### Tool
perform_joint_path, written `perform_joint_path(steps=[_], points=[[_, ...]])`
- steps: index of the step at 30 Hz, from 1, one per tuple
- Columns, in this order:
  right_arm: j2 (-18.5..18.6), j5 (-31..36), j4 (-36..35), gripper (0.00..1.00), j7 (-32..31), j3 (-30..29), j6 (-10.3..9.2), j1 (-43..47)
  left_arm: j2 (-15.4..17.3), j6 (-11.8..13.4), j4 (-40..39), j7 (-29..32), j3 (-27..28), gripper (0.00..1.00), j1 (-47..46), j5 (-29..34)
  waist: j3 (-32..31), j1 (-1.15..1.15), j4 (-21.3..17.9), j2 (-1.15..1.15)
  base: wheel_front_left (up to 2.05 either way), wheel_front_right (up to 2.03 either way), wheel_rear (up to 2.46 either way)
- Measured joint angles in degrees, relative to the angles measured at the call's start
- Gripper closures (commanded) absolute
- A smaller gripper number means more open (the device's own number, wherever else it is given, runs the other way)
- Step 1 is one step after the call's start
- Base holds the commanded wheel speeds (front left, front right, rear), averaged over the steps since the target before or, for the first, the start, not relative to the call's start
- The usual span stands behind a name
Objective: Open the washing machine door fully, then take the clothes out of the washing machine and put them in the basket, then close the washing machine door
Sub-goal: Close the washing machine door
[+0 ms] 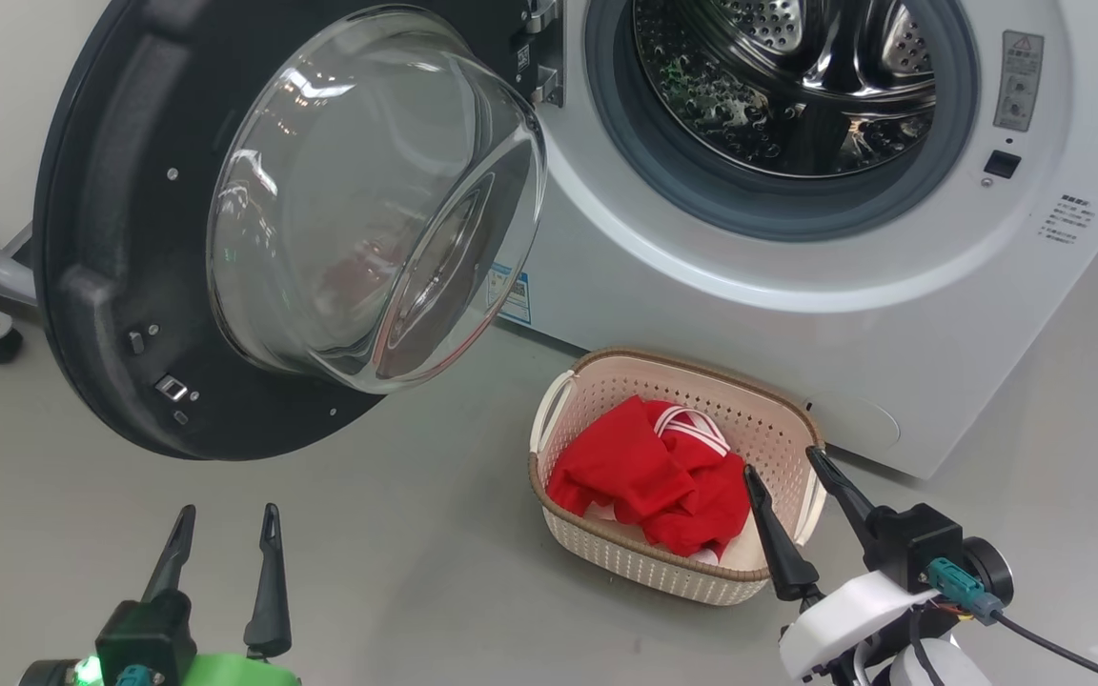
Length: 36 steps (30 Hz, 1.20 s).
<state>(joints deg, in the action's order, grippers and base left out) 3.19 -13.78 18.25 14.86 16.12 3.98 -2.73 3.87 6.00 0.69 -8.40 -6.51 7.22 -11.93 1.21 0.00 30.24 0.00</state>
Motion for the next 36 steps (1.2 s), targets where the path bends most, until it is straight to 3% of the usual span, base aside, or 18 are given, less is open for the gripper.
perform_joint_path(steps=[12, 13, 14, 15, 16, 17, 26, 36], points=[[0.0, 0.0, 1.3, 0.0, 0.0, 0.4, 0.1, -0.4, -0.6, 0.1, -0.7, -0.8, 0.4, 0.0, 0.1, -0.9, 0.5, 0.0, 0.8, 0.0, 0.0, 0.0, 0.0], [0.0, 0.0, 1.4, 0.0, 0.0, 0.4, 0.1, -0.4, -0.6, 0.1, -0.7, -0.8, 0.4, 0.06, 0.1, -0.9, 0.5, 0.0, 0.8, 0.0, 0.0, 0.0, 0.0], [0.0, 0.0, 1.5, 0.0, 0.0, 0.4, 0.1, -0.5, -0.6, 0.1, -0.7, -0.8, 0.4, 0.51, 0.1, -0.9, 0.5, 0.0, 0.8, 0.0, 0.0, 0.0, 0.0], [0.0, 0.0, 1.5, 0.0, 0.0, 0.4, 0.11, -0.5, -0.6, 0.1, -0.7, -0.8, 0.4, 0.54, 0.1, -0.9, 0.5, 0.0, 0.8, 0.0, 0.0, 0.0, 0.0], [0.0, 0.0, 1.6, 0.0, 0.0, 0.4, 0.18, -0.6, -0.6, 0.1, -0.7, -0.8, 0.4, 0.84, 0.1, -1.0, 0.5, 0.0, 0.8, 0.0, 0.0, 0.0, 0.0], [0.0, 0.0, 1.6, 0.0, 0.0, 0.4, 0.36, -0.7, -0.6, 0.1, -0.7, -0.8, 0.3, 1.0, 0.1, -1.2, 0.5, 0.0, 0.8, 0.0, 0.0, 0.0, 0.0], [0.0, -0.1, 2.1, 0.0, 0.0, 0.4, 0.45, -1.6, -0.8, -0.1, -1.5, -1.3, 0.7, 1.0, 0.1, -5.2, 0.5, 0.0, 0.8, 0.0, 0.0, 0.0, 0.0], [0.0, -0.3, 2.2, 0.0, 0.0, 0.1, 0.42, -1.6, -1.2, -6.8, -7.4, -1.3, 4.5, 1.0, -0.9, -32.8, 0.2, 0.0, 0.7, 0.0, 0.0, 0.0, 0.0]])
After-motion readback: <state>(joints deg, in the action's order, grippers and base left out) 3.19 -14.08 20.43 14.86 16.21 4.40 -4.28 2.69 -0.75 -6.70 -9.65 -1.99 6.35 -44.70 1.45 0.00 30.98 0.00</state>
